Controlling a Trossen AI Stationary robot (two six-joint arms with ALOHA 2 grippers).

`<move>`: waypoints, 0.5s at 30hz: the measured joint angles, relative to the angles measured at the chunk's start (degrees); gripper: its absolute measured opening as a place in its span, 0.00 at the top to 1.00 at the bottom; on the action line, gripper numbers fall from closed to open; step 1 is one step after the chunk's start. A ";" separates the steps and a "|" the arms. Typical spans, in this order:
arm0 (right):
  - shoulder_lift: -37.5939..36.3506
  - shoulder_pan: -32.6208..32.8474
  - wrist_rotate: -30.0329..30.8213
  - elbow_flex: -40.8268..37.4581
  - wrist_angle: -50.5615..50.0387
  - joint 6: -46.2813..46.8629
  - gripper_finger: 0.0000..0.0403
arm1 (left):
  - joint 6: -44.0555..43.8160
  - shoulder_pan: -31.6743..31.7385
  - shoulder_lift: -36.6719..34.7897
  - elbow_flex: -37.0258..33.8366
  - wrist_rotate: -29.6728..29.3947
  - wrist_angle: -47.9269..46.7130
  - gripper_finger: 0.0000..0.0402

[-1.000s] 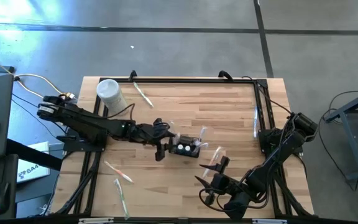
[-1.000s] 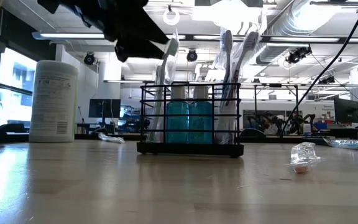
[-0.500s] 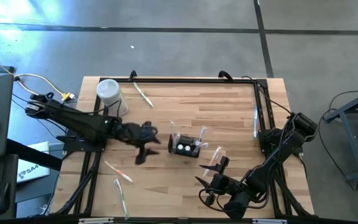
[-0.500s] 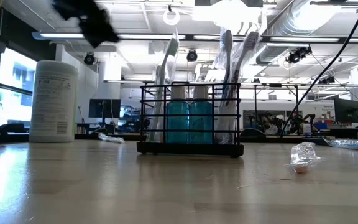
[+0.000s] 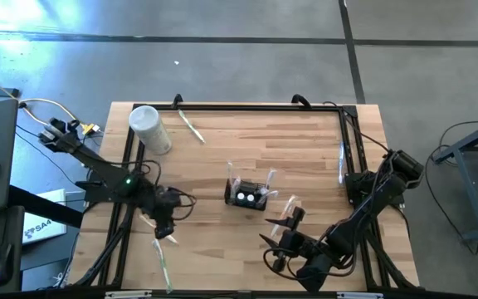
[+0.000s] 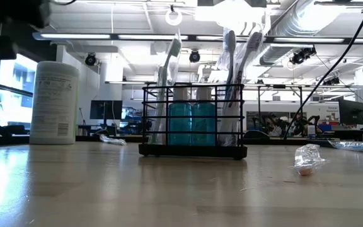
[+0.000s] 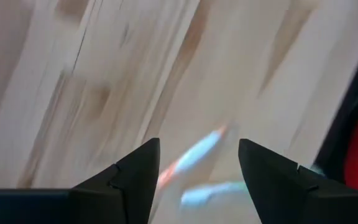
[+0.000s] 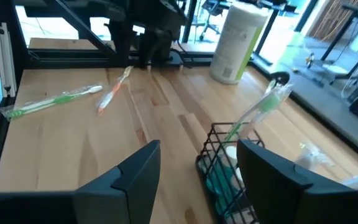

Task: Pick & Place toothbrushing station
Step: Put the bottom green toothbrush into the mesh organizer

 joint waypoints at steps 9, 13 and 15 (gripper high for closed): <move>0.00 -0.69 -1.46 0.00 0.04 1.14 0.49 | -17.42 -9.27 0.46 -0.04 0.39 -0.24 0.46; 0.00 -0.69 -1.48 0.00 0.04 1.14 0.49 | -29.90 -13.85 1.58 0.02 -1.43 6.16 0.46; 0.00 -0.69 -1.47 0.00 -0.09 1.14 0.49 | -32.65 -16.05 2.55 0.02 -0.95 7.22 0.46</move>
